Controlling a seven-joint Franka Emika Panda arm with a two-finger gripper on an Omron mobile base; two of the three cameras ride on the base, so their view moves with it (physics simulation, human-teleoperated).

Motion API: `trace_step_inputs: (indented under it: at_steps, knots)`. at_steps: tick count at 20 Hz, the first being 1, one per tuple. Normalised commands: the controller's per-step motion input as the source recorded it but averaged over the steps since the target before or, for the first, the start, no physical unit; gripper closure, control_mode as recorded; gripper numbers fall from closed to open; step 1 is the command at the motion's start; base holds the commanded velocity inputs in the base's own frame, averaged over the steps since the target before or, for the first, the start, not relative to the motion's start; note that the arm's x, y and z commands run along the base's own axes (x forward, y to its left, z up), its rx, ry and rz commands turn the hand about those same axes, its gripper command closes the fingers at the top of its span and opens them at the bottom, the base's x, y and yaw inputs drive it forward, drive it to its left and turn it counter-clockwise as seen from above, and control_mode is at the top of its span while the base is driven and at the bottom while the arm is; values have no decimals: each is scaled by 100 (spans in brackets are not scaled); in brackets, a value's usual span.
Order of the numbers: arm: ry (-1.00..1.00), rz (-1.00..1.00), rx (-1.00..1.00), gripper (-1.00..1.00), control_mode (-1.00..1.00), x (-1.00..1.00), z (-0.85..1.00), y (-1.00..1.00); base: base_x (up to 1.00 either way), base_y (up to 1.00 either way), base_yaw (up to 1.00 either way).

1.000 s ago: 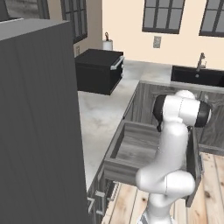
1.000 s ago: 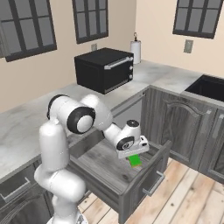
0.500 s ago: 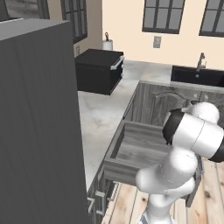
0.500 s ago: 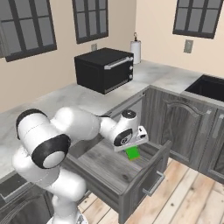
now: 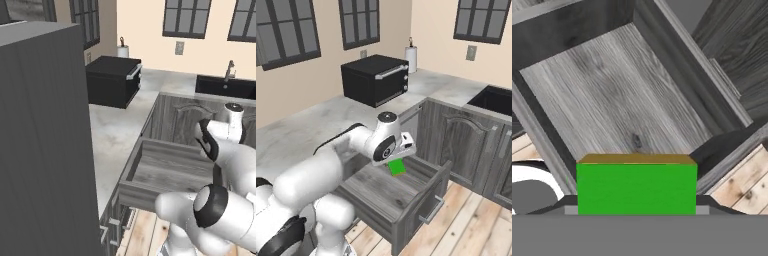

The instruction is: Restock the sink supplies by placing the sponge and soap dispenser on the counter and next to the sink. Make sure the soap dispenser is upright.

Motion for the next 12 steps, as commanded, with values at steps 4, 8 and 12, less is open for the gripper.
trace_step_inputs:
  at_steps: [4,8,12]
  knots:
    - [0,0,0,100,-100,-49,72,47,0,0,0]
    - [-1,1,0,100,-100,-30,57,40,0,0,0]
    - [-2,0,0,100,-100,-13,15,19,0,0,0]
